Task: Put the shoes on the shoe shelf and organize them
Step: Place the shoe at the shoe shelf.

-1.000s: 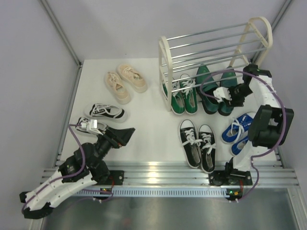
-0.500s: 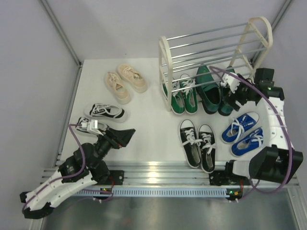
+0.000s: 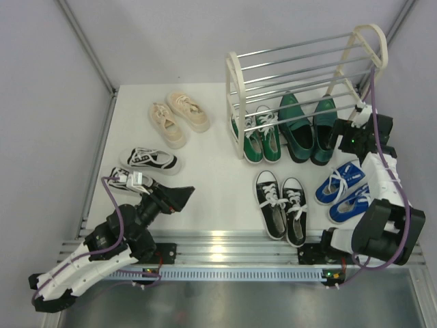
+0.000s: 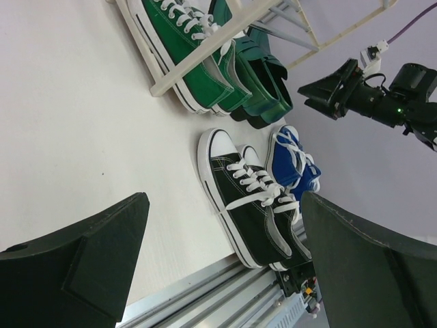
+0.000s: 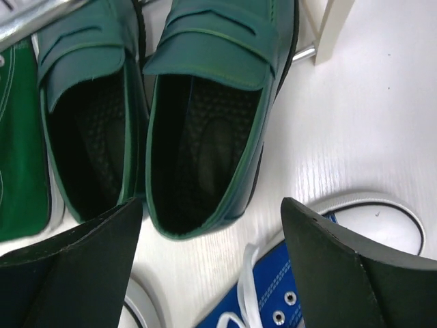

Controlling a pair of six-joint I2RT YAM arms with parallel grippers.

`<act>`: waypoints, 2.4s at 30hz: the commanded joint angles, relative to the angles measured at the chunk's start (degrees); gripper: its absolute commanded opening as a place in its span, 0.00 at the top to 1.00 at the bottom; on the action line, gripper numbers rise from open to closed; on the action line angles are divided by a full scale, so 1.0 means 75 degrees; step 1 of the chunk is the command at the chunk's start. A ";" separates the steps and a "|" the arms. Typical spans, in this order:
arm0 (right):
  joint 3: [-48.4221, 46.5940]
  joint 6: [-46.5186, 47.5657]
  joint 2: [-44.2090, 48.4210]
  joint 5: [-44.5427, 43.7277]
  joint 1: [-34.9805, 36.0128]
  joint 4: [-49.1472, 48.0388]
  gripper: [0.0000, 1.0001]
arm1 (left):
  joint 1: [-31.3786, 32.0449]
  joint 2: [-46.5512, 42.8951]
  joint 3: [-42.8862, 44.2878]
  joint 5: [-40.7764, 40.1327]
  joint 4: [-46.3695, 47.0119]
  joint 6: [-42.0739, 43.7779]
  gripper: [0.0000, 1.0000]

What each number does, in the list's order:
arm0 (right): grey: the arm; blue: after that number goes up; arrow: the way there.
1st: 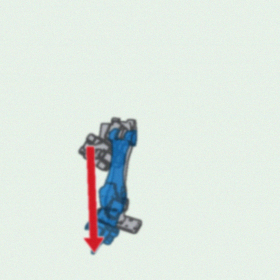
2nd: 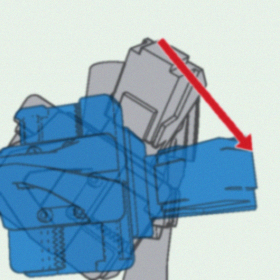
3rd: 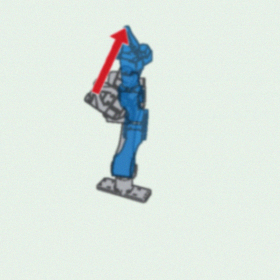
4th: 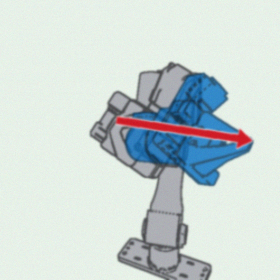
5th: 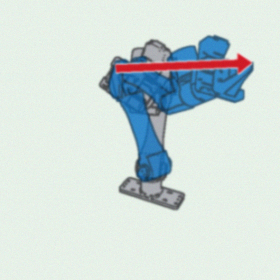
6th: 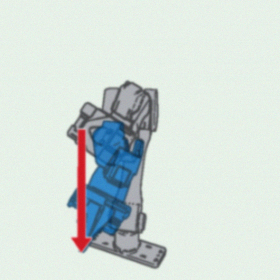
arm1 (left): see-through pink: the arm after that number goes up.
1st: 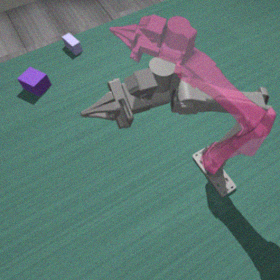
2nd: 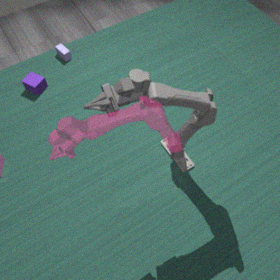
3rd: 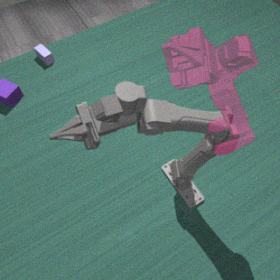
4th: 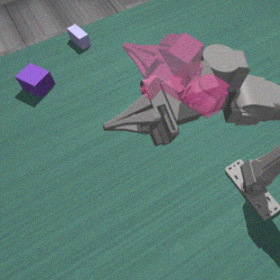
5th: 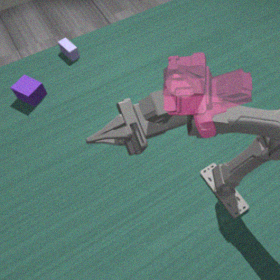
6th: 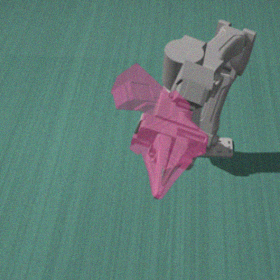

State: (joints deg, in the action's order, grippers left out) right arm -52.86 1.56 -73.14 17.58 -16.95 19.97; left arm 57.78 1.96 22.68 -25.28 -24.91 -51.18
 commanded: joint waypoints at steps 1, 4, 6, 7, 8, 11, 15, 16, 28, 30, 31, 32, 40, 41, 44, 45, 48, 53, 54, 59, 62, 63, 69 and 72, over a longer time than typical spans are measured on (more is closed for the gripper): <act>-0.0135 -0.1366 -0.0278 -0.0410 -0.0013 -0.1243 0.19 | -0.0016 -0.0073 -0.0129 0.0183 0.0086 -0.0067 0.02; -0.0159 -0.1509 -0.0606 -0.0622 -0.0002 -0.1385 0.26 | -0.0016 -0.0085 -0.0152 0.0218 0.0086 -0.0102 0.02; -0.0170 -0.1486 -0.0863 -0.0657 -0.0002 -0.1455 0.30 | -0.0016 -0.0073 -0.0141 0.0206 0.0086 -0.0114 0.02; -0.0205 -0.1474 -0.0957 -0.0715 0.0010 -0.1455 0.33 | -0.0016 -0.0085 -0.0141 0.0206 0.0086 -0.0114 0.02; -0.0206 -0.1451 -0.1109 -0.0797 0.0010 -0.1478 0.34 | -0.0016 -0.0085 -0.0152 0.0218 0.0086 -0.0125 0.02; -0.0147 -0.1415 -0.1298 -0.0891 0.0033 -0.1619 0.38 | -0.0016 -0.0085 -0.0187 0.0230 0.0098 -0.0195 0.02; -0.0089 -0.1404 -0.1474 -0.0868 0.0045 -0.1899 0.54 | -0.0028 -0.0085 -0.0211 0.0265 0.0110 -0.0254 0.02; -0.0089 -0.1392 -0.1486 -0.0856 0.0045 -0.1912 0.63 | -0.0016 -0.0085 -0.0188 0.0276 0.0110 -0.0254 0.02; -0.0229 -0.1498 -0.1392 -0.0645 0.0045 -0.1912 1.00 | -0.0028 -0.0085 -0.0071 0.0230 0.0098 -0.0161 0.02; -0.0194 -0.1474 -0.1206 -0.0669 0.0045 -0.2064 1.00 | -0.0016 -0.0085 -0.0024 0.0218 0.0098 -0.0114 0.02; -0.0113 -0.1451 -0.1112 -0.0692 0.0045 -0.2157 1.00 | -0.0016 -0.0085 -0.0012 0.0195 0.0098 -0.0091 0.02; -0.0042 -0.1451 -0.1018 -0.0669 0.0045 -0.2263 1.00 | -0.0016 -0.0085 0.0000 0.0195 0.0098 -0.0079 0.02; -0.0053 -0.1216 -0.0595 -0.0446 0.0069 -0.2967 1.00 | -0.0016 -0.0085 0.0011 0.0218 0.0110 -0.0090 0.02; -0.0111 -0.1181 -0.0676 -0.0434 0.0069 -0.2967 1.00 | -0.0016 -0.0085 0.0012 0.0218 0.0110 -0.0090 0.02; -0.0252 -0.1158 -0.0805 -0.0341 0.0069 -0.3049 1.00 | -0.0016 -0.0085 0.0035 0.0206 0.0110 -0.0090 0.02; -0.0299 -0.1204 -0.0829 -0.0306 0.0069 -0.3095 1.00 | -0.0016 -0.0085 0.0023 0.0206 0.0110 -0.0102 0.02; -0.0416 -0.1332 -0.0958 -0.0282 0.0115 -0.3248 1.00 | -0.0016 -0.0085 0.0035 0.0171 0.0110 -0.0114 0.02; -0.0639 -0.1743 -0.1076 -0.0224 0.0139 -0.3482 1.00 | -0.0016 -0.0085 0.0070 0.0136 0.0122 -0.0114 0.02; -0.0697 -0.1836 -0.1087 -0.0212 0.0162 -0.3517 1.00 | -0.0016 -0.0073 0.0093 0.0124 0.0110 -0.0102 0.02; -0.0874 -0.2165 -0.1204 -0.0048 0.0174 -0.3658 1.00 | -0.0016 -0.0085 0.0129 0.0089 0.0122 -0.0102 0.02; -0.0874 -0.2446 -0.1298 0.0034 0.0174 -0.3787 1.00 | -0.0016 -0.0062 0.0105 0.0089 0.0157 -0.0125 0.02; -0.0885 -0.2621 -0.1333 0.0058 0.0174 -0.3857 1.00 | -0.0016 -0.0062 0.0094 0.0089 0.0168 -0.0137 0.02; -0.0850 -0.3325 -0.1486 0.0151 0.0186 -0.4092 1.00 | -0.0016 -0.0038 0.0164 0.0089 0.0168 -0.0137 0.02; -0.0792 -0.3618 -0.1462 0.0187 0.0186 -0.4232 1.00 | -0.0016 -0.0027 0.0187 0.0077 0.0168 -0.0137 0.02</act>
State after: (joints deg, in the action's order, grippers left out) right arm -55.29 -20.16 -84.95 15.07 -16.29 -2.35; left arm 57.78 1.98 21.71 -23.88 -24.91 -52.56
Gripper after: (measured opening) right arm 0.026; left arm 0.982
